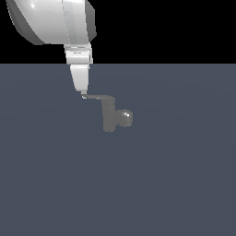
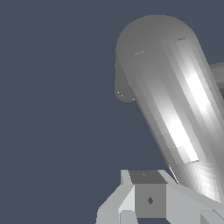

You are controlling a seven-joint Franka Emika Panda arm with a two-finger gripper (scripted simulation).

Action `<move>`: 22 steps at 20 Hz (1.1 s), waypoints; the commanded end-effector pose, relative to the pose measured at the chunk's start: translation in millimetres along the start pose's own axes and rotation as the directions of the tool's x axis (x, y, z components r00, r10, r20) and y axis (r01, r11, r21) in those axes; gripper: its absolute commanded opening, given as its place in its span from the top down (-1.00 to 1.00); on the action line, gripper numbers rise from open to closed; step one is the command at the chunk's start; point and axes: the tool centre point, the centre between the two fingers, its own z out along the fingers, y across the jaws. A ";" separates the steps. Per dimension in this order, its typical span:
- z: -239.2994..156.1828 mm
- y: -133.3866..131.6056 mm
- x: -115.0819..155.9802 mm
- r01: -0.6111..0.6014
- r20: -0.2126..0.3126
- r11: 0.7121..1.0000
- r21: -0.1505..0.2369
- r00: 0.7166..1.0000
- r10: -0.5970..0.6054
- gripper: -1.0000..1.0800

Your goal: Turn on the faucet by rotating a designated handle.

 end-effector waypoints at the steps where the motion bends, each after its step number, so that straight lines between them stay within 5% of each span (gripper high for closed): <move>1: -0.1 9.2 -1.8 0.000 0.000 1.000 -0.005 1.000 0.000 1.00; 22: -1.1 62.2 18.0 0.000 0.000 1.000 -0.002 1.000 0.000 1.00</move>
